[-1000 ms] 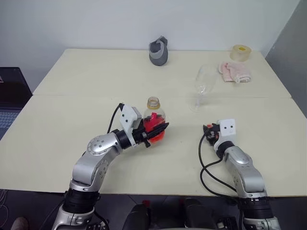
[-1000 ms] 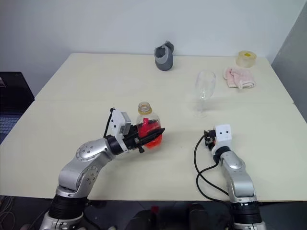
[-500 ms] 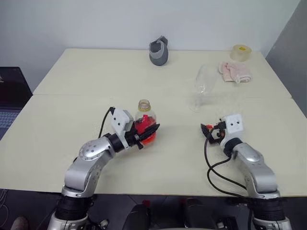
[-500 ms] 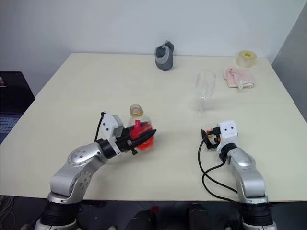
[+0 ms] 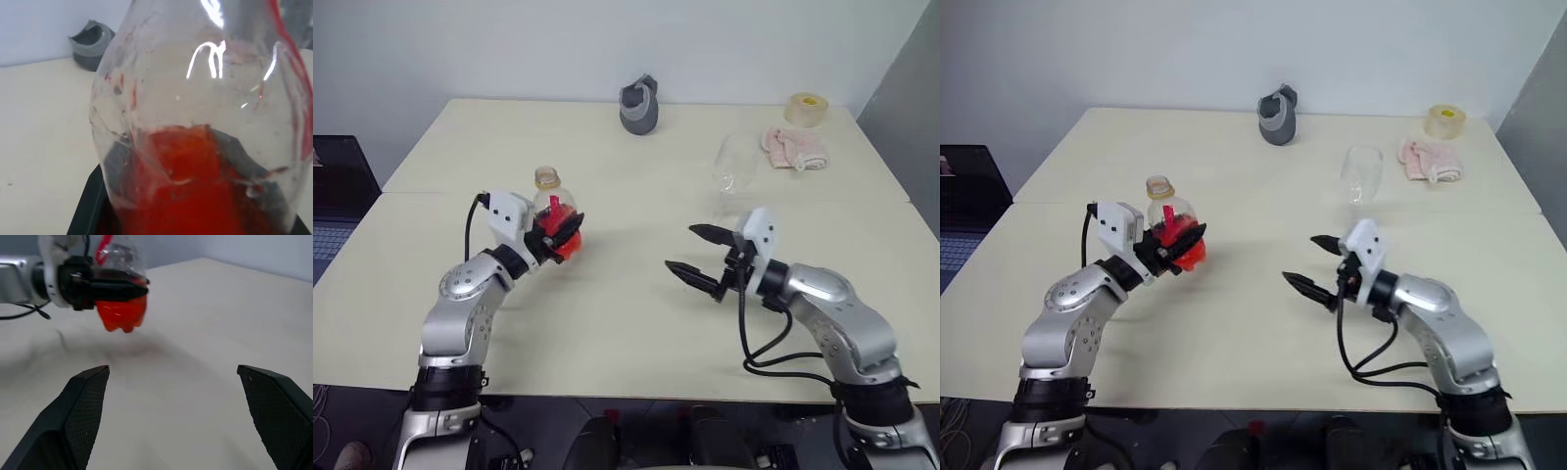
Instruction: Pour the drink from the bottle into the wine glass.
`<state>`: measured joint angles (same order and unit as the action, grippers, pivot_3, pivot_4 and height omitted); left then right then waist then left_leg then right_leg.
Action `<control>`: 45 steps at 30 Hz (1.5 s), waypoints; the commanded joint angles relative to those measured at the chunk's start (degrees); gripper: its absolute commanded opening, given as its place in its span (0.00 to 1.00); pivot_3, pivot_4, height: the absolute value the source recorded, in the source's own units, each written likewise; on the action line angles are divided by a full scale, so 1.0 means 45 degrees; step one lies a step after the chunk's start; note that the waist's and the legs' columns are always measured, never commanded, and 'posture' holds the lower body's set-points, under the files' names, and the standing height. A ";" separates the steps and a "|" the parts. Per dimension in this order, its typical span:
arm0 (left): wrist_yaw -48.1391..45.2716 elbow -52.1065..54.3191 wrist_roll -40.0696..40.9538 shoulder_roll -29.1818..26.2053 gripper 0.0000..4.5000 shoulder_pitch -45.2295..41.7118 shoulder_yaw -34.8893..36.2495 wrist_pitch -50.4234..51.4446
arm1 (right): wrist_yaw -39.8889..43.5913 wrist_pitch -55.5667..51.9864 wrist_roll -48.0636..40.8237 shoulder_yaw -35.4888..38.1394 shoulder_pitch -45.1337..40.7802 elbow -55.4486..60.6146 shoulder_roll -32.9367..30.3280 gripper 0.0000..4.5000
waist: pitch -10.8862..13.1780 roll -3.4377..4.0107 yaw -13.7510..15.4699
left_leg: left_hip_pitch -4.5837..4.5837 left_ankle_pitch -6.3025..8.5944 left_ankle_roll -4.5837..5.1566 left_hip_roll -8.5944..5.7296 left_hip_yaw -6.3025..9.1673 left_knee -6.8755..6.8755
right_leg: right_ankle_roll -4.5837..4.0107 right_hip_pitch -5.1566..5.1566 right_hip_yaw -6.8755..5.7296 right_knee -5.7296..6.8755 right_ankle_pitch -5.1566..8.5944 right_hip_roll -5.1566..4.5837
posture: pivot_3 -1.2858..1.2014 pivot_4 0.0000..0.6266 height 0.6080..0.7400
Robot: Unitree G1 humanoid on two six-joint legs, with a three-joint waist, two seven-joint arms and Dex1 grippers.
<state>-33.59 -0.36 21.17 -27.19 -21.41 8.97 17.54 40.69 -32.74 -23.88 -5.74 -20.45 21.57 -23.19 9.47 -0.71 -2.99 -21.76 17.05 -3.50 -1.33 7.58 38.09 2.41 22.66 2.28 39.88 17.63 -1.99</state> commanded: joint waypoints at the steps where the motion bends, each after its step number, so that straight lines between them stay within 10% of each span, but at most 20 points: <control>1: 0.0258 -0.1477 -0.0368 -0.0196 0.40 -0.1128 0.0627 -0.1217 | -0.0237 0.0554 0.0192 -0.0596 -0.0890 -0.0544 0.0839 0.99 | 0.0000 0.0000 -0.0004 | 0.0000 -0.0001 -0.0001 0.0000 0.0001 0.0000 | 0.0000 0.0003 0.0001 0.0001 0.0000 0.0000 | 0.52 0.24 1.00; 25: 0.0789 -1.1361 -0.1945 0.0962 0.40 -0.4959 0.0599 -0.6700 | -0.1150 0.1981 0.1074 -0.1098 -0.2246 -0.2336 0.2883 0.99 | -0.0011 -0.0018 -0.0191 | -0.0058 -0.0004 -0.0008 -0.0021 -0.0006 -0.0002 | 0.0000 0.0121 0.0018 0.0040 -0.0002 -0.0031 | 0.52 0.24 1.00; 33: 0.0701 -1.1004 -0.2088 0.0765 0.99 -0.3748 0.0732 -0.7141 | -0.1212 0.2023 0.1036 -0.0963 -0.2494 -0.2537 0.2940 1.00 | -0.0018 -0.0020 -0.0409 | -0.0048 -0.0004 -0.0007 -0.0012 -0.0005 -0.0004 | -0.0001 0.0121 0.0021 0.0056 -0.0002 -0.0042 | 0.52 0.24 1.00; 45: 0.1318 -0.6096 -0.1365 0.0931 1.00 -0.0673 0.0986 -0.5058 | -0.1147 0.2222 0.1053 -0.1044 -0.2550 -0.2714 0.2985 1.00 | -0.0018 -0.0021 -0.0427 | -0.0046 -0.0004 -0.0006 0.0000 -0.0001 -0.0005 | -0.0001 0.0125 0.0025 0.0067 -0.0002 -0.0049 | 0.52 0.24 1.00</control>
<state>-28.67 -32.16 13.86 -22.75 -25.05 11.90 -6.42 35.39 -24.07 -19.06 -10.80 -31.18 8.38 -10.20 9.39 -0.80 -4.91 -21.96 17.04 -3.53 -1.33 7.58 38.07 2.41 23.22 2.39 40.19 17.62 -2.21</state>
